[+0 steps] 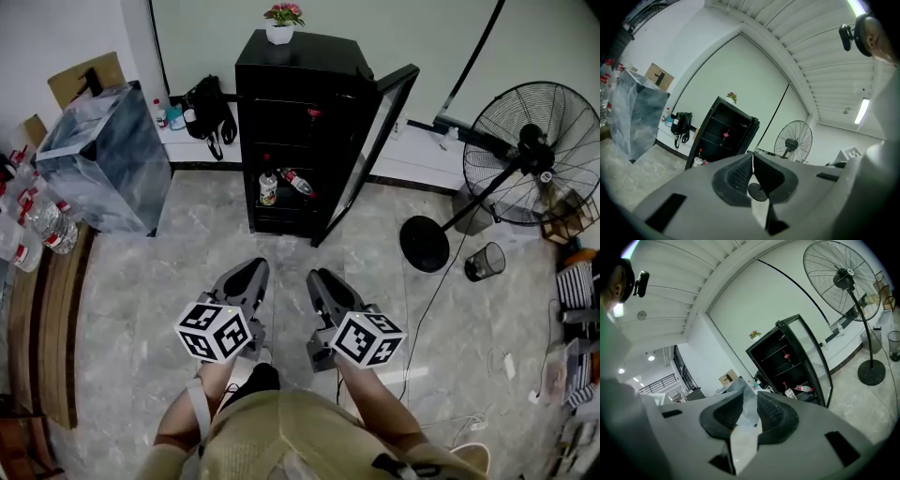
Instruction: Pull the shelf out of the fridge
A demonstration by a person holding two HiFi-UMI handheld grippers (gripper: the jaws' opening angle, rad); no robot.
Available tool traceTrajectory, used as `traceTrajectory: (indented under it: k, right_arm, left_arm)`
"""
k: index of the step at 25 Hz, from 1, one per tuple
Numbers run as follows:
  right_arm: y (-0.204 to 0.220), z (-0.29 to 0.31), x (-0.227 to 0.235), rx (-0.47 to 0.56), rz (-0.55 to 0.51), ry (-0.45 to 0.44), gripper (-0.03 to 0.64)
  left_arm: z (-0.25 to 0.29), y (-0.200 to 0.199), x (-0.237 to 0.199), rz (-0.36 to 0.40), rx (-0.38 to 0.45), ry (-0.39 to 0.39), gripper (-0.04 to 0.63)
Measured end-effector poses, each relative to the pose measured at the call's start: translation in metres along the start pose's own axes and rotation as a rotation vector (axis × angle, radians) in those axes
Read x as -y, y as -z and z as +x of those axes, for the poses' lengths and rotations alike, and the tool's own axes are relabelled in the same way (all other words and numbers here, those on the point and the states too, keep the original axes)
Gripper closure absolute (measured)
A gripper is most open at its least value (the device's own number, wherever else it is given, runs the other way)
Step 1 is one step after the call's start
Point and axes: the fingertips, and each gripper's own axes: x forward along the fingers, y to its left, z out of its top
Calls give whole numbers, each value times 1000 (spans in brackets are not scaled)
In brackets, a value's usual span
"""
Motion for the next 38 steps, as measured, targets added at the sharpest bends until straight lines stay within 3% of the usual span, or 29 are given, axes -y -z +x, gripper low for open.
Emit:
traceTrajectory:
  k: [9, 17, 27, 38]
  right_arm:
    - [-12, 68, -7, 31, 58, 23, 503]
    - [-25, 107, -2, 36, 74, 40, 498]
    - [-64, 159, 36, 78, 158, 45, 476]
    - [-115, 239, 95, 91, 223, 22, 476]
  left_arm:
    - [22, -28, -61, -2, -18, 28, 580]
    - [53, -37, -84, -19, -31, 65, 580]
    - [105, -59, -112, -33, 11, 34, 580]
    - [198, -83, -144, -12, 18, 20, 579]
